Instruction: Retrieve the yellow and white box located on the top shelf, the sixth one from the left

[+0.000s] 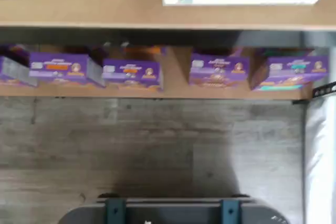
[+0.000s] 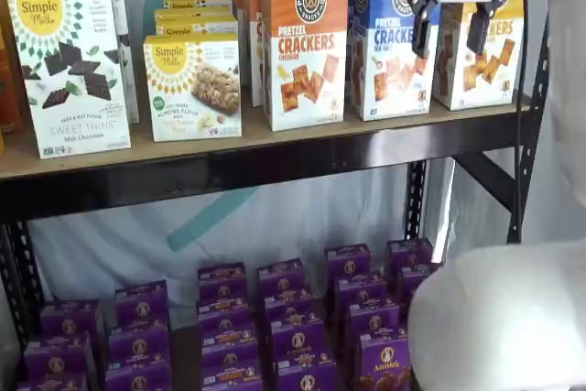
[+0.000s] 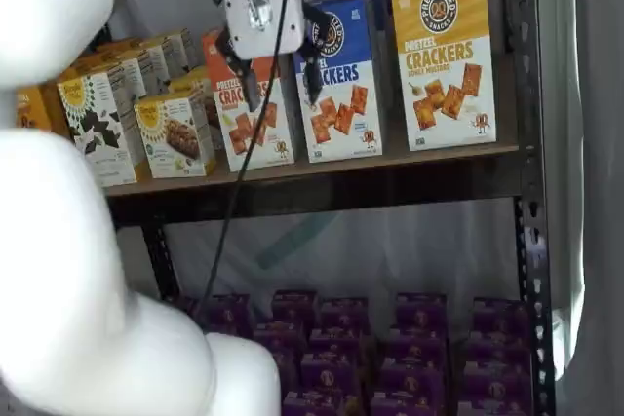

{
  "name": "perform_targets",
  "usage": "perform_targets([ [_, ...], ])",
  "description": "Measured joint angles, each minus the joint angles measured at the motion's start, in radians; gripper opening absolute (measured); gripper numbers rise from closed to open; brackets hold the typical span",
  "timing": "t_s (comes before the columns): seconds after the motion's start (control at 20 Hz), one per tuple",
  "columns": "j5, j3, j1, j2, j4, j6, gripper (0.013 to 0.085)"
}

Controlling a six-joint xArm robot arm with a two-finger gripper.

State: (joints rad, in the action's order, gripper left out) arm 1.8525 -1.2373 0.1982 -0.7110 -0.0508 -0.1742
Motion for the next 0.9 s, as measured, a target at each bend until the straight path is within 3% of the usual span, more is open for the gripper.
perform_targets([
  [0.2,-0.028,-0.085,0.087,0.095,0.015,-0.091,0.085],
  [0.5,-0.062,-0.189,0.213,0.211,-0.008,-0.211,0.085],
  [0.9,-0.104,-0.307,0.301,0.319,-0.03,-0.293,0.085],
])
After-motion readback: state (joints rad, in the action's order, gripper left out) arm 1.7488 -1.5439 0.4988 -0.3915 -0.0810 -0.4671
